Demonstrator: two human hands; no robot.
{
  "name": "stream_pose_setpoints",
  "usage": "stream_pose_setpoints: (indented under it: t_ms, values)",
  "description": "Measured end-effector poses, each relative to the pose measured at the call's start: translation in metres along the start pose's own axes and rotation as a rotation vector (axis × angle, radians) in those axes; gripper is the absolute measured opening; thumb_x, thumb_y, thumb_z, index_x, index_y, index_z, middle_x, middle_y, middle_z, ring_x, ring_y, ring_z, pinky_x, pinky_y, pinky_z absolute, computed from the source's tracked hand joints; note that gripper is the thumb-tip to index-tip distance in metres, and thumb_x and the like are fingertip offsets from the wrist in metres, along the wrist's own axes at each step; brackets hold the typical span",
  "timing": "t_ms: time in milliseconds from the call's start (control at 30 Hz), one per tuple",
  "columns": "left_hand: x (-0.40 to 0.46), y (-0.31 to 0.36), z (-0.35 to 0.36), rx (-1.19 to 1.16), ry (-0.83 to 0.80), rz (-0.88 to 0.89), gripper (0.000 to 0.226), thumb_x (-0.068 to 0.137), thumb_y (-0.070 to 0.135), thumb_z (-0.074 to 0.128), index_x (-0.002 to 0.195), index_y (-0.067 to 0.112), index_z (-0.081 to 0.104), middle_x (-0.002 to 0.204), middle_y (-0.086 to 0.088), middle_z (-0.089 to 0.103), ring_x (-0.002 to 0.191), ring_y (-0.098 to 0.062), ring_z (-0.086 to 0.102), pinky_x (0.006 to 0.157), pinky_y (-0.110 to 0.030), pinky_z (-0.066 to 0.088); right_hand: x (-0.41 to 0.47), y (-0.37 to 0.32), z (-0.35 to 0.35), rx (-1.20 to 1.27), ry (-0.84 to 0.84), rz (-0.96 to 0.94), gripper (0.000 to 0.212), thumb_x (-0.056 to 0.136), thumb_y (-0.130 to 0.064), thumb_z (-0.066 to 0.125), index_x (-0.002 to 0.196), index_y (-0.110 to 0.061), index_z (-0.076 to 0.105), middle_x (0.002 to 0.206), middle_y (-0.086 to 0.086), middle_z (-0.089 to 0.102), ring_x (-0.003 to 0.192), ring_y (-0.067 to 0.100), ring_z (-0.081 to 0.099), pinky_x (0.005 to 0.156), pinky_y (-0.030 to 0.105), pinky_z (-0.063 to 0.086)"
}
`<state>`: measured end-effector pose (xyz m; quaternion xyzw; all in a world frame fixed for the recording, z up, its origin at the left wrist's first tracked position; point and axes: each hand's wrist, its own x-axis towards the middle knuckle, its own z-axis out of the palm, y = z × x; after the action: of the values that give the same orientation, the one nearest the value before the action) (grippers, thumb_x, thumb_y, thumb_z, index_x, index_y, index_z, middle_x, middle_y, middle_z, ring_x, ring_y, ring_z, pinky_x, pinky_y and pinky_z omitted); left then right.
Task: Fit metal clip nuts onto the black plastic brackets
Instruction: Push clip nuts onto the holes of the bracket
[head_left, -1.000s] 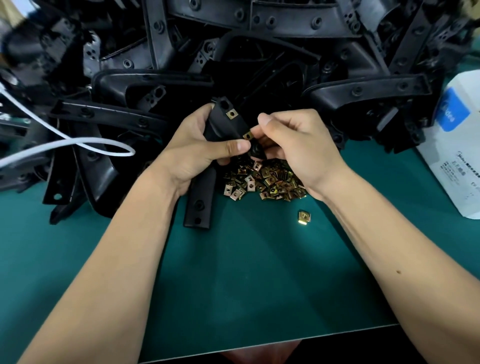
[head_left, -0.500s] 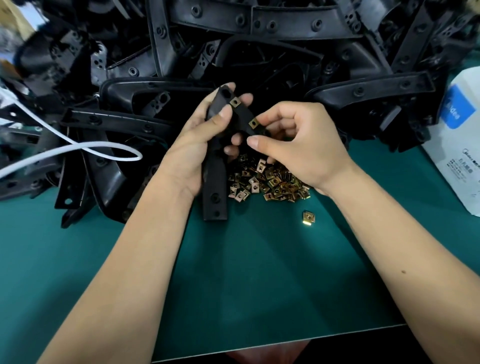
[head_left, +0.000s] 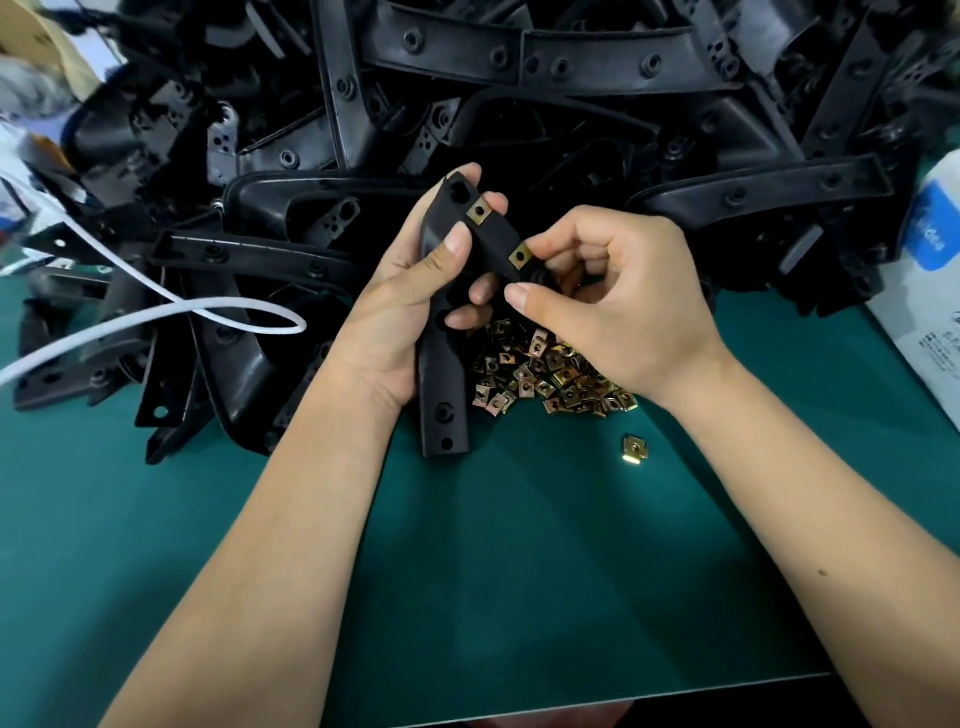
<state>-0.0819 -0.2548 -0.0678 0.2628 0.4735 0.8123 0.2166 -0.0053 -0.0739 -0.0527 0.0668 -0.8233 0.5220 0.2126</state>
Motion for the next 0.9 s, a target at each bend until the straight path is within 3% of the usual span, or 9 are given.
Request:
stream_pose_setpoints:
  t_ms: [167, 300, 433, 500, 567, 633, 833, 900]
  values:
    - [-0.001, 0.003, -0.003, 0.056, -0.003, 0.004, 0.045, 0.106, 0.011, 0.046, 0.149, 0.026, 0.044, 0.122, 0.006, 0.066, 0.069, -0.009, 0.051, 0.051, -0.014, 0.039, -0.003, -0.002, 0.001, 0.001, -0.015, -0.019, 0.021, 0.08, -0.019, 0.087, 0.093, -0.011, 0.073, 0.073, -0.008, 0.067, 0.066, 0.01, 0.065, 0.059, 0.015, 0.046]
    - [-0.002, 0.004, 0.001, 0.076, 0.057, -0.029, 0.035, 0.105, 0.012, 0.048, 0.138, 0.024, 0.05, 0.123, 0.006, 0.07, 0.07, -0.011, 0.058, 0.058, -0.019, 0.046, -0.004, -0.004, 0.001, -0.023, -0.015, -0.043, 0.018, 0.081, -0.016, 0.086, 0.089, -0.009, 0.071, 0.07, -0.002, 0.068, 0.062, 0.014, 0.063, 0.057, 0.016, 0.045]
    - [-0.001, 0.006, -0.002, 0.18, 0.056, -0.023, 0.03, 0.096, 0.005, 0.064, 0.124, 0.016, 0.059, 0.134, -0.008, 0.068, 0.104, -0.021, 0.068, 0.086, -0.032, 0.058, -0.003, -0.003, -0.003, -0.103, 0.02, -0.08, 0.015, 0.079, -0.013, 0.084, 0.085, -0.009, 0.071, 0.069, 0.002, 0.068, 0.06, 0.016, 0.062, 0.055, 0.02, 0.047]
    - [-0.001, 0.01, -0.005, 0.242, 0.064, -0.015, 0.029, 0.089, 0.003, 0.072, 0.113, 0.016, 0.062, 0.128, -0.01, 0.07, 0.102, -0.02, 0.069, 0.081, -0.032, 0.06, -0.001, -0.002, -0.006, -0.116, 0.029, -0.084, 0.012, 0.077, -0.011, 0.082, 0.085, -0.01, 0.072, 0.069, 0.002, 0.068, 0.061, 0.015, 0.062, 0.055, 0.021, 0.047]
    - [-0.001, 0.013, -0.005, 0.282, 0.099, -0.019, 0.026, 0.085, 0.006, 0.078, 0.104, 0.019, 0.066, 0.104, -0.004, 0.072, 0.086, -0.016, 0.07, 0.069, -0.028, 0.059, 0.002, 0.0, -0.008, -0.072, 0.02, -0.046, 0.011, 0.078, -0.011, 0.079, 0.087, -0.015, 0.076, 0.071, -0.006, 0.069, 0.064, 0.008, 0.062, 0.059, 0.018, 0.045]
    - [-0.002, 0.012, -0.003, 0.303, 0.111, -0.008, 0.026, 0.084, 0.005, 0.08, 0.102, 0.02, 0.069, 0.092, -0.001, 0.07, 0.08, -0.015, 0.068, 0.069, -0.027, 0.058, 0.005, 0.002, -0.01, -0.009, 0.016, -0.008, 0.012, 0.082, -0.012, 0.078, 0.092, -0.019, 0.078, 0.074, -0.013, 0.07, 0.069, 0.003, 0.064, 0.065, 0.017, 0.047]
    - [0.0, 0.011, 0.001, 0.455, 0.134, 0.063, 0.026, 0.078, 0.013, 0.086, 0.099, 0.022, 0.073, 0.097, -0.009, 0.069, 0.09, -0.025, 0.062, 0.08, -0.033, 0.056, 0.008, 0.008, -0.014, -0.108, -0.03, -0.069, 0.015, 0.09, -0.025, 0.079, 0.099, -0.013, 0.078, 0.087, -0.006, 0.075, 0.079, 0.008, 0.069, 0.073, 0.02, 0.05]
    - [0.0, 0.011, 0.002, 0.47, 0.157, 0.059, 0.028, 0.079, 0.009, 0.085, 0.101, 0.019, 0.072, 0.094, -0.005, 0.071, 0.088, -0.02, 0.064, 0.079, -0.03, 0.057, 0.009, 0.01, -0.014, -0.106, -0.039, -0.068, 0.015, 0.092, -0.023, 0.077, 0.1, -0.011, 0.076, 0.088, -0.004, 0.074, 0.081, 0.008, 0.067, 0.075, 0.021, 0.05]
